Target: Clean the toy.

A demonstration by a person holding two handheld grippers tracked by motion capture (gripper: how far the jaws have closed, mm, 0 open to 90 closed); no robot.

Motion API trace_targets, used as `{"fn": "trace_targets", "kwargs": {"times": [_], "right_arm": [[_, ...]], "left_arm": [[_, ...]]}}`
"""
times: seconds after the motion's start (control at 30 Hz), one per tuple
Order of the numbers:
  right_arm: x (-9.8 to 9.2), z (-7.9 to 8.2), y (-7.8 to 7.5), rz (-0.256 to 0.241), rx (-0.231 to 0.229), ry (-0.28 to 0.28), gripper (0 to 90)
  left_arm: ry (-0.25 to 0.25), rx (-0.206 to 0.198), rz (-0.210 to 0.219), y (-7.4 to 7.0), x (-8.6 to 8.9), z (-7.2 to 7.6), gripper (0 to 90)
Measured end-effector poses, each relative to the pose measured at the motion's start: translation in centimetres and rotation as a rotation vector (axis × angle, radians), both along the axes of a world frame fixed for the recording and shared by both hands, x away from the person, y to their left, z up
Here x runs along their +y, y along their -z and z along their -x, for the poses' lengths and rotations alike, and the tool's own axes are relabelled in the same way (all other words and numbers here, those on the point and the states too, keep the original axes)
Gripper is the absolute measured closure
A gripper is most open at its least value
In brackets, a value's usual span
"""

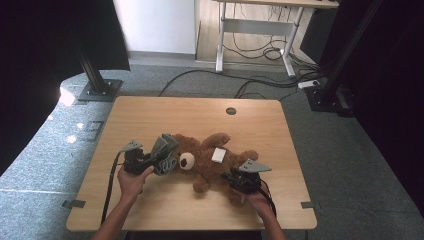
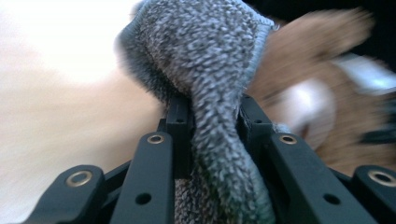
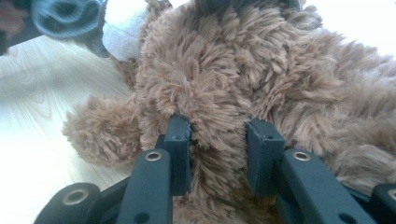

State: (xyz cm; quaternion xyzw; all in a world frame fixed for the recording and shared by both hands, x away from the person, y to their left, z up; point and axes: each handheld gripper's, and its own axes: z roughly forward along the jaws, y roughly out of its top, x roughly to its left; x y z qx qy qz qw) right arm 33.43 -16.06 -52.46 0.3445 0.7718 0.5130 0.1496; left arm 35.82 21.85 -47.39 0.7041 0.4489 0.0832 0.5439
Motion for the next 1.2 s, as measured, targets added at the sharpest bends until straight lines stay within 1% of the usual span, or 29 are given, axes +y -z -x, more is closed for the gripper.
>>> {"fn": "trace_targets", "kwargs": {"times": [0.03,0.07,0.1,0.13,0.17,0.27,0.33,0.37,0.43,0.53,0.57,0.63,0.67,0.73,0.77,0.83,0.87,0.9,0.93,0.97,1.0,1.03,1.2], "right_arm": [[0.1,0.0,0.0,0.004,-0.001,-0.003,66.2],[0.1,0.0,0.0,0.005,-0.002,-0.003,66.2],[0.2,0.0,0.0,0.006,-0.004,-0.003,66.2],[0.1,0.0,0.0,0.007,-0.004,-0.003,66.2],[0.1,0.1,0.0,0.007,-0.004,-0.003,66.2],[0.1,0.0,0.0,0.005,-0.004,-0.004,66.2],[0.0,0.0,0.0,0.004,-0.003,-0.005,66.2],[0.0,0.0,0.0,0.001,-0.003,-0.007,66.2],[0.0,0.0,0.0,-0.001,-0.002,-0.007,66.2],[0.0,0.0,0.0,0.002,-0.003,-0.006,66.2],[0.0,0.0,0.0,0.003,-0.003,-0.005,66.2],[0.0,0.0,0.0,0.005,-0.002,-0.005,66.2],[0.0,0.1,0.0,0.005,-0.002,-0.005,66.2],[0.0,0.1,0.0,0.005,-0.003,-0.004,66.2],[0.0,0.1,0.0,0.005,-0.004,-0.003,66.2],[0.0,0.0,0.0,0.003,-0.004,-0.002,66.2],[0.0,0.0,0.0,0.003,-0.004,-0.003,66.2],[0.0,0.0,0.0,0.004,-0.004,-0.004,66.2],[0.0,0.0,0.0,0.004,-0.004,-0.004,66.2],[0.0,0.0,0.0,0.004,-0.004,-0.004,66.2],[0.0,0.0,0.0,0.003,-0.004,-0.004,66.2],[0.0,0.0,0.0,0.003,-0.004,-0.004,66.3],[0.0,0.1,0.0,0.000,-0.004,-0.001,66.2]], "left_arm": [[0.021,-0.017,0.008,-0.7,-0.7,0.2,70.3],[0.021,-0.017,0.008,-0.7,-0.7,0.2,70.3],[0.063,-0.031,0.010,-1.6,-2.3,0.3,70.3],[0.063,-0.031,0.010,-1.6,-2.3,0.3,70.3],[0.100,-0.032,-0.001,-2.1,-4.0,0.1,70.3],[0.144,-0.024,-0.011,-2.2,-6.7,-0.3,70.2],[0.177,-0.011,-0.011,-1.9,-8.4,-0.4,70.2],[0.193,-0.009,-0.019,-1.7,-9.3,-0.3,70.2],[0.230,-0.018,-0.050,-1.4,-11.2,0.1,70.2],[0.301,-0.003,-0.074,-0.8,-13.6,0.7,70.2],[0.314,-0.007,-0.104,-0.6,-14.3,0.9,70.2],[0.319,-0.028,-0.159,-0.3,-15.2,1.1,70.1],[0.318,-0.027,-0.167,-0.2,-15.2,1.1,70.1],[0.303,-0.015,-0.160,-0.2,-14.7,0.7,70.3],[0.285,-0.015,-0.161,-0.3,-14.3,0.5,70.4],[0.234,-0.030,-0.178,-0.5,-13.3,0.1,70.6],[0.234,-0.030,-0.178,-0.5,-13.3,0.1,70.7],[0.198,-0.024,-0.168,-0.8,-12.1,-0.4,70.7],[0.198,-0.024,-0.168,-0.8,-12.1,-0.4,70.7],[0.159,-0.019,-0.148,-1.1,-10.5,-0.9,70.8],[0.159,-0.019,-0.148,-1.1,-10.5,-0.9,70.7],[0.140,-0.015,-0.130,-1.4,-9.3,-1.2,70.8],[0.085,-0.034,-0.124,-2.0,-6.8,-1.5,70.8]]}}
